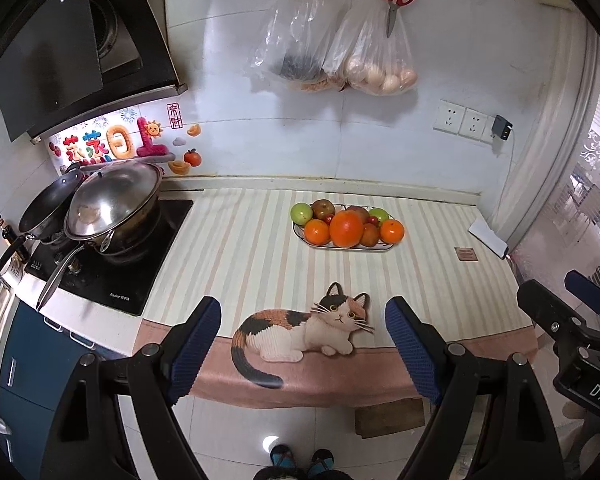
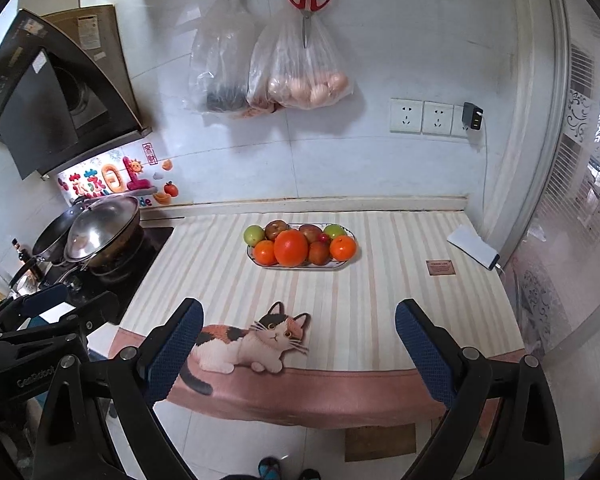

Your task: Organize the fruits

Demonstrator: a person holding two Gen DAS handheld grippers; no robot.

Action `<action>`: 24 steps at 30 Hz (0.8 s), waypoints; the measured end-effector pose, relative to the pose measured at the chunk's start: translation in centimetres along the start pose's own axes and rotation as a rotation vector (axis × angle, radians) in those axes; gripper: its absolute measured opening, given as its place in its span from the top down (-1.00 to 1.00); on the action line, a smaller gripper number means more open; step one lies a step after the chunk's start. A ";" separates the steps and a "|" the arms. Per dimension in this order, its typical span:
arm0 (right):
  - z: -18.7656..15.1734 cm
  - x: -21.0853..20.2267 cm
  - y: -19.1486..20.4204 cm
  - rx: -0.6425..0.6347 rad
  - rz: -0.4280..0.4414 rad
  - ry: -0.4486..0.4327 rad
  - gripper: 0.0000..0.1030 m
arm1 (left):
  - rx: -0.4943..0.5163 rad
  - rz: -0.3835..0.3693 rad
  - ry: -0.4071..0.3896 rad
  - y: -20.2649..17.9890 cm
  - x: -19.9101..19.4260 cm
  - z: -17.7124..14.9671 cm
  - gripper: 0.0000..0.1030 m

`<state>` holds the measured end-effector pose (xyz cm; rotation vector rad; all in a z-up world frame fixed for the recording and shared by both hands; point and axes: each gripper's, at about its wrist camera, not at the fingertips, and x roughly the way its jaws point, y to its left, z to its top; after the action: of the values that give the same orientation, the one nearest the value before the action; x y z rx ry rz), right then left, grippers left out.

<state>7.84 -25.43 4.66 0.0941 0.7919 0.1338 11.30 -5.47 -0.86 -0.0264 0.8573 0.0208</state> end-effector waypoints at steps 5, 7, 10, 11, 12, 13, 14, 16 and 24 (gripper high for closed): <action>-0.9 -2.0 0.2 0.023 0.000 -0.015 -0.92 | 0.009 -0.014 -0.015 0.5 -1.4 -0.5 -0.63; -1.0 -2.5 0.3 0.031 0.004 -0.017 -0.92 | 0.016 -0.016 -0.018 0.7 -1.8 -0.6 -0.63; -1.0 -2.8 0.5 0.039 0.007 -0.023 -0.93 | 0.022 -0.016 -0.020 0.8 -1.9 -0.7 -0.64; -1.0 -2.7 0.5 0.044 0.008 -0.021 -0.94 | 0.027 -0.015 -0.015 0.8 -1.9 -0.6 -0.77; -0.9 -2.5 0.6 0.045 0.007 -0.017 -0.95 | 0.031 -0.013 -0.015 0.8 -1.8 -0.5 -0.86; -0.7 -2.2 0.6 0.048 0.006 -0.017 -0.95 | 0.035 -0.008 -0.019 0.9 -1.8 -0.4 -0.92; -0.5 -1.9 0.6 0.051 0.005 -0.016 -0.96 | 0.038 -0.006 -0.021 0.9 -1.7 -0.2 -0.93; -0.1 -1.1 0.5 0.055 0.013 -0.011 -0.96 | 0.042 -0.004 -0.022 1.0 -1.3 0.3 -0.94; 1.5 2.5 1.3 0.055 0.013 0.008 -0.96 | 0.053 0.030 0.003 2.0 1.5 1.9 -0.95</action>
<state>10.52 -23.85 4.15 0.1510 0.8031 0.1246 13.66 -3.42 -0.78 0.0358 0.8611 0.0263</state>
